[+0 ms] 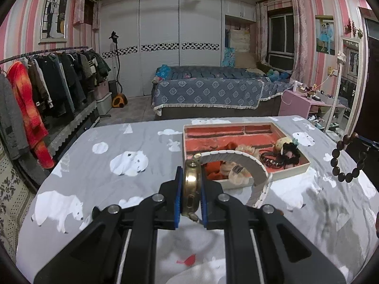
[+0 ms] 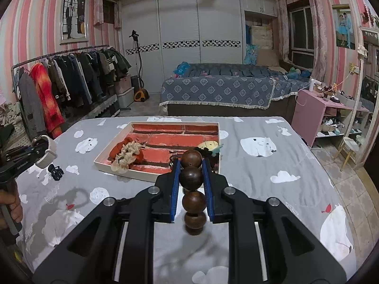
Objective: Organize jewelry
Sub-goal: 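Carry the watch into the tray and open the left tool while the right tool releases the bead bracelet there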
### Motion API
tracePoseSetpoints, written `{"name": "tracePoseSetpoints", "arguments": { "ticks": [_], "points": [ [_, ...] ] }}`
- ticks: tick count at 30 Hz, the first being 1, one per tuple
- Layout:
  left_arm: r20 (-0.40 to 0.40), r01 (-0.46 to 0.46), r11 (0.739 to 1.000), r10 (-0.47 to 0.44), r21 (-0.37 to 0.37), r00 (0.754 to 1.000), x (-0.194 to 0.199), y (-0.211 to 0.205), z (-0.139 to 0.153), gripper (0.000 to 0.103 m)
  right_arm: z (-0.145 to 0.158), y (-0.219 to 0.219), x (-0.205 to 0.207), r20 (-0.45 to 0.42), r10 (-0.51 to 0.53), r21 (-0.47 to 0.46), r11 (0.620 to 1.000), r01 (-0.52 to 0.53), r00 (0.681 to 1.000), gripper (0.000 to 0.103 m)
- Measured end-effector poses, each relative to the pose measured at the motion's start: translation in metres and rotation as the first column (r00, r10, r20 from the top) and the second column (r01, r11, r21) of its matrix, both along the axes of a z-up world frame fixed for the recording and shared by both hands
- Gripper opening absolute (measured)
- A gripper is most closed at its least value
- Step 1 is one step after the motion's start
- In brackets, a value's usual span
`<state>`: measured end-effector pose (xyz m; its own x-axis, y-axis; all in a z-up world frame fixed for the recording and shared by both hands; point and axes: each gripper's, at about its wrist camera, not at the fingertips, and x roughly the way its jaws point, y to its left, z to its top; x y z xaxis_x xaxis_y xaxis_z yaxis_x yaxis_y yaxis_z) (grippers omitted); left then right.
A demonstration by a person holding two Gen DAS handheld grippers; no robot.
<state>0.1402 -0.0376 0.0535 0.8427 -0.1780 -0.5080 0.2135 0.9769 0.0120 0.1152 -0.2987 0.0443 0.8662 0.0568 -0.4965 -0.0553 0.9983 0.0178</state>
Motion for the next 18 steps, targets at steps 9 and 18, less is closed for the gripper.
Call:
{"name": "tracePoseSetpoints", "arguments": {
  "ticks": [9,18],
  "points": [
    [0.037,0.010,1.000,-0.010,0.002,0.999,0.031,-0.020,0.017,0.013,0.011,0.009,0.028,0.018,0.024,-0.010,1.000,-0.024,1.000,0.020],
    [0.020,0.003,1.000,-0.003,-0.008,1.000,0.078,-0.042,0.013,0.013,0.020,0.015,0.071,0.036,0.037,0.026,0.999,-0.038,0.999,0.020]
  ]
}}
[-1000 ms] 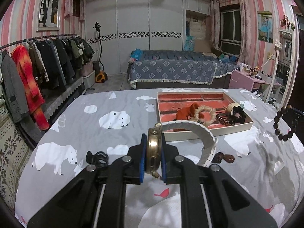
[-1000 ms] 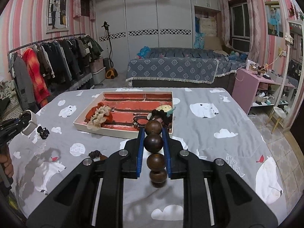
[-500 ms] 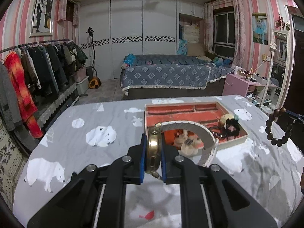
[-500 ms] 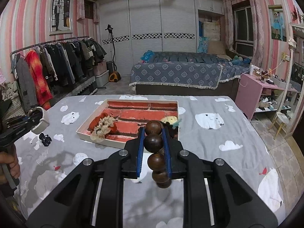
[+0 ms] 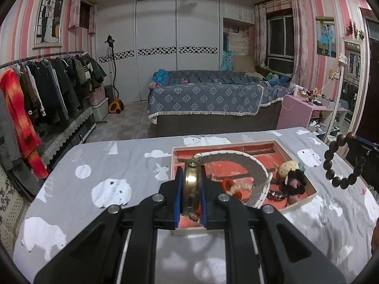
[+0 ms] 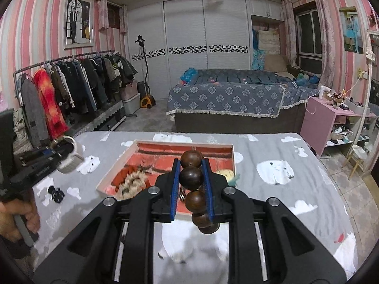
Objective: Organize jewelry
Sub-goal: 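Carry the watch into the tray and open the left tool while the right tool releases the bead bracelet there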
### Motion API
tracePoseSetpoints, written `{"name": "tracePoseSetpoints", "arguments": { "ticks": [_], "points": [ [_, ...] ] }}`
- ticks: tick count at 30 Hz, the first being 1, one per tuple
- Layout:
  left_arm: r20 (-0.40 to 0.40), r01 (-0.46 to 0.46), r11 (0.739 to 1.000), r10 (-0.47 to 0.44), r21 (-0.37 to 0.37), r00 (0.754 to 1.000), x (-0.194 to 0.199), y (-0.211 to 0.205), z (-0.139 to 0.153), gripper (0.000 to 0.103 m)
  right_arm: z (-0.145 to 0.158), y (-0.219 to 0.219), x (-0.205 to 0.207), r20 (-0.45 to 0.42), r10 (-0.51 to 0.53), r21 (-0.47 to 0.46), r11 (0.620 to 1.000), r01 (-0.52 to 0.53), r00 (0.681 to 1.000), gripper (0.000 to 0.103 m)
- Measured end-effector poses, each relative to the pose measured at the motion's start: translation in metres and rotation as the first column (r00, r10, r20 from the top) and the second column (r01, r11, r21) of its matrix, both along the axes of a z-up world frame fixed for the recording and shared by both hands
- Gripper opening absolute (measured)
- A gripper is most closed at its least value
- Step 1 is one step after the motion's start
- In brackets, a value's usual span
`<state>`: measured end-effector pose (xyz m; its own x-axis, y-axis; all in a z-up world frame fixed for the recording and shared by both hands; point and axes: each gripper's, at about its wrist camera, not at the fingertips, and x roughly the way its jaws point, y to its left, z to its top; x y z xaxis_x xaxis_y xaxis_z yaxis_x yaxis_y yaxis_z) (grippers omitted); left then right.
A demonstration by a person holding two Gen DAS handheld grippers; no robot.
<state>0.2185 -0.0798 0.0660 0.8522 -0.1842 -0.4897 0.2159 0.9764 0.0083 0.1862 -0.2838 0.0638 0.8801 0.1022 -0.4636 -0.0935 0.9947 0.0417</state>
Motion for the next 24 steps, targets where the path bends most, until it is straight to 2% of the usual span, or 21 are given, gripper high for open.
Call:
{"name": "tracePoseSetpoints", "arguments": {
  "ticks": [6,10,14,19,24],
  "points": [
    [-0.017,-0.011,1.000,0.010,-0.013,1.000,0.040,-0.016,-0.008,0.013,0.004,0.002,0.033,0.019,0.001,0.028,1.000,-0.001,1.000,0.020],
    [-0.048,-0.003,1.000,0.003,-0.003,0.999,0.071,-0.033,-0.023,0.013,-0.002,0.005,0.064,0.005,0.001,0.029,1.000,-0.001,1.000,0.020],
    [-0.084,-0.002,1.000,0.003,0.005,0.996,0.097,-0.045,-0.044,0.013,-0.019,0.007,0.096,-0.019,-0.009,0.021,1.000,0.009,1.000,0.020],
    [-0.135,0.005,1.000,-0.006,-0.007,0.991,0.118,-0.056,-0.073,0.013,-0.047,0.008,0.118,-0.048,0.002,0.049,0.999,0.000,0.999,0.020],
    [-0.193,0.017,1.000,-0.018,-0.008,0.981,0.130,-0.061,-0.099,0.013,-0.086,0.002,0.143,-0.129,-0.004,0.056,0.998,0.012,0.992,0.020]
  ]
}}
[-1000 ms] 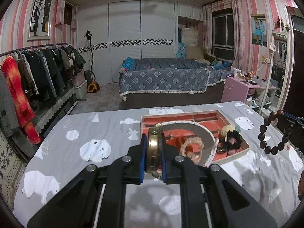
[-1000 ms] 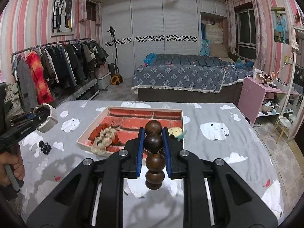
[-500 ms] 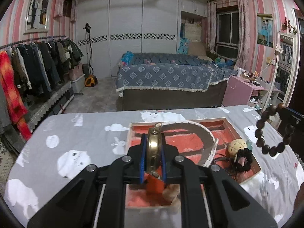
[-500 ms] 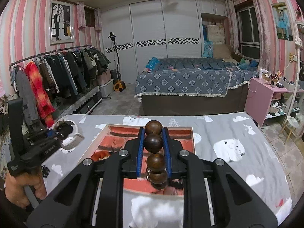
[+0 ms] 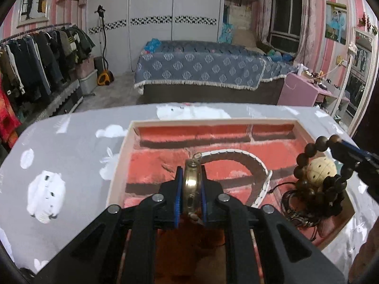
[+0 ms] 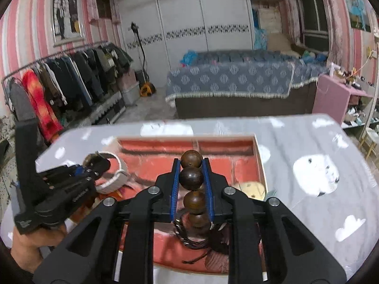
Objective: Organize jewelry
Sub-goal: 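Carry the watch into the tray and open the left tool while the right tool releases the bead bracelet there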
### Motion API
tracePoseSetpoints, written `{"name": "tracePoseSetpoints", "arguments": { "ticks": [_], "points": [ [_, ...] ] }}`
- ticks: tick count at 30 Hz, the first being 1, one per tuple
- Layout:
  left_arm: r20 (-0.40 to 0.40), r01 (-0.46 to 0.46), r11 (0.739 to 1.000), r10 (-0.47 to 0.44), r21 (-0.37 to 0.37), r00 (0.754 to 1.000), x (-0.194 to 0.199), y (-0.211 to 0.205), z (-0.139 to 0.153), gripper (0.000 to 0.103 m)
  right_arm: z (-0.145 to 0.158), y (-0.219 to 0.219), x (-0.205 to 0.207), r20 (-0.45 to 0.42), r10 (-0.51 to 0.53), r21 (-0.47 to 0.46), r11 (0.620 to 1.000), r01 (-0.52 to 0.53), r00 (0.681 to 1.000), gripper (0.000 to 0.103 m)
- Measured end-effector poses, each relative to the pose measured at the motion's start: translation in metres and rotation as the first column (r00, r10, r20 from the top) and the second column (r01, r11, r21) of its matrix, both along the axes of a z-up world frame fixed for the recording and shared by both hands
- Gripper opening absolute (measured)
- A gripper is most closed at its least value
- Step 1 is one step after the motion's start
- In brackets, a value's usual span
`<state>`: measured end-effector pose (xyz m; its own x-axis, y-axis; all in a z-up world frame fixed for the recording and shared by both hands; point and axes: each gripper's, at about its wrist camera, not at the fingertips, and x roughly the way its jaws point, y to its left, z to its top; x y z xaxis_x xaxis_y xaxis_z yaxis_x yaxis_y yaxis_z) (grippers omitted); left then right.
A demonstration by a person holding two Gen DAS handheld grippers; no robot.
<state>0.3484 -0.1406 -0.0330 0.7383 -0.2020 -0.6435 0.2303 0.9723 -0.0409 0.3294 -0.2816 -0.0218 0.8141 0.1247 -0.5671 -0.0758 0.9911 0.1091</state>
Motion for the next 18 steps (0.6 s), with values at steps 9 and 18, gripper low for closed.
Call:
{"name": "tracePoseSetpoints", "arguments": {
  "ticks": [9,18],
  "points": [
    [-0.024,-0.001,1.000,0.002,0.014,1.000,0.003,-0.001,-0.018,0.014,-0.029,-0.017,0.014,-0.077,-0.075,-0.019,0.997,0.074,0.994,0.020],
    [0.001,0.003,0.999,-0.003,0.035,1.000,-0.001,-0.003,-0.018,0.036,-0.042,-0.025,0.017,-0.086,-0.099,-0.037,0.995,0.096,0.991,0.022]
  ]
}}
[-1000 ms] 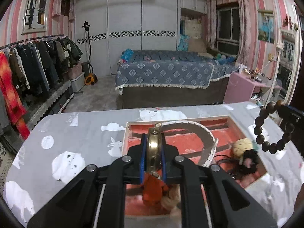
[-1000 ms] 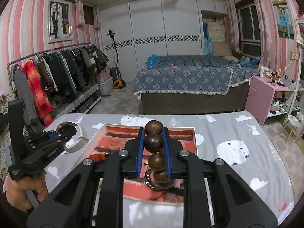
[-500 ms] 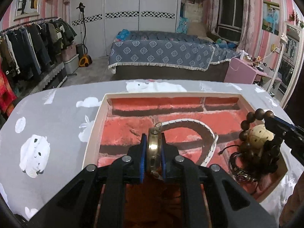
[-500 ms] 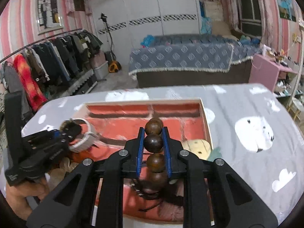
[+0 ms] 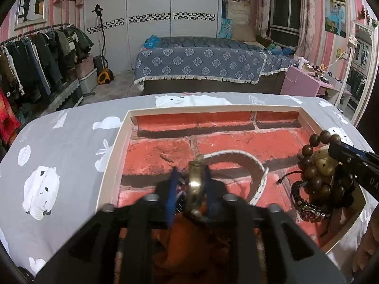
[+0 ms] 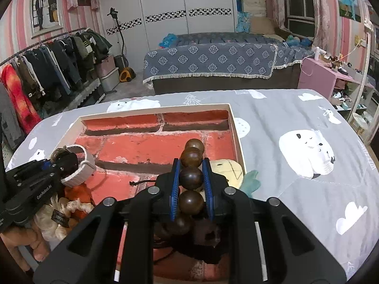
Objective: Organize jewelry
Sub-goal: 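Carry the watch into the tray and open the left tool while the right tool releases the bead bracelet there, then withdraw both open tools toward the black claw clip and beaded pendant bracelet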
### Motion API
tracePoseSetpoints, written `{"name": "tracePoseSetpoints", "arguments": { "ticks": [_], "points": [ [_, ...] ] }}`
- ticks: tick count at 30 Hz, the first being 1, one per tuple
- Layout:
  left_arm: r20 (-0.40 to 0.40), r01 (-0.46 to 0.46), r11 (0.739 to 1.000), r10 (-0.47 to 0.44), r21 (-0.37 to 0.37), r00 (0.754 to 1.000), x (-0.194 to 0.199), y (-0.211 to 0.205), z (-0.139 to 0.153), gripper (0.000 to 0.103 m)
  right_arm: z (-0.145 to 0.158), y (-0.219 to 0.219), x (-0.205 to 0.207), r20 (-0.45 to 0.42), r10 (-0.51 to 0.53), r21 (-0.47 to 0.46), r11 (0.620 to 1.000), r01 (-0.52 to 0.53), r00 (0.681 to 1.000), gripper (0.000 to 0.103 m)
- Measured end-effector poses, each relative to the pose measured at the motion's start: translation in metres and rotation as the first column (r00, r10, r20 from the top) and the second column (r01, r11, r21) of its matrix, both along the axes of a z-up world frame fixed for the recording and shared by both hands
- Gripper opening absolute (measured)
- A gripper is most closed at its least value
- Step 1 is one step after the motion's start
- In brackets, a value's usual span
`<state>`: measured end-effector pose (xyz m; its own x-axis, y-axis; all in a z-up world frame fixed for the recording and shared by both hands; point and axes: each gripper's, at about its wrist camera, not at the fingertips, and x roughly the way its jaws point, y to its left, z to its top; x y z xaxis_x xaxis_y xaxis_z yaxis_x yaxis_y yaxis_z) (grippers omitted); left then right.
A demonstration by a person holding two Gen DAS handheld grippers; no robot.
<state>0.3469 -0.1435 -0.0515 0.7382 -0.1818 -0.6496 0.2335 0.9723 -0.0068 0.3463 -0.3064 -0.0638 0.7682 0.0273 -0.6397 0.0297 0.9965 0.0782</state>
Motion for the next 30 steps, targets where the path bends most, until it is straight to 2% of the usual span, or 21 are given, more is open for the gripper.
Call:
{"name": "tracePoseSetpoints", "arguments": {
  "ticks": [1,2,4,8,21,22,25,30],
  "points": [
    [0.009,-0.006,1.000,0.006,0.000,1.000,-0.001,0.001,0.002,0.051,0.000,-0.001,0.000,0.003,0.000,0.002,1.000,0.000,1.000,0.022],
    [0.022,-0.009,1.000,0.009,-0.009,1.000,-0.003,0.002,0.004,0.056,0.001,-0.002,0.000,0.006,0.000,0.005,1.000,0.000,1.000,0.022],
    [0.029,-0.012,1.000,0.012,-0.018,1.000,-0.004,0.004,0.008,0.055,0.003,-0.002,-0.001,0.010,0.003,0.012,1.000,-0.003,1.000,0.023],
    [0.045,-0.016,0.999,0.018,-0.037,0.999,-0.007,0.007,0.017,0.055,0.013,-0.003,-0.009,0.046,-0.002,0.006,1.000,0.002,0.999,0.037],
    [0.124,-0.021,0.998,0.028,-0.058,0.992,-0.029,0.017,0.055,0.055,0.052,-0.004,-0.034,0.140,0.013,-0.025,1.000,-0.010,0.990,0.041],
    [0.131,-0.024,0.998,0.032,-0.061,0.991,-0.033,0.020,0.061,0.055,0.057,-0.001,-0.036,0.152,0.019,-0.030,0.999,-0.014,0.988,0.041],
    [0.160,-0.030,0.998,0.039,-0.057,0.986,-0.049,0.029,0.075,0.063,0.077,0.007,-0.052,0.204,0.037,-0.059,0.998,-0.026,0.978,0.051],
    [0.261,-0.043,0.998,0.053,-0.046,0.964,-0.105,0.058,0.096,0.063,0.098,0.020,-0.091,0.245,0.073,-0.066,0.996,-0.058,0.967,0.054]
  ]
}}
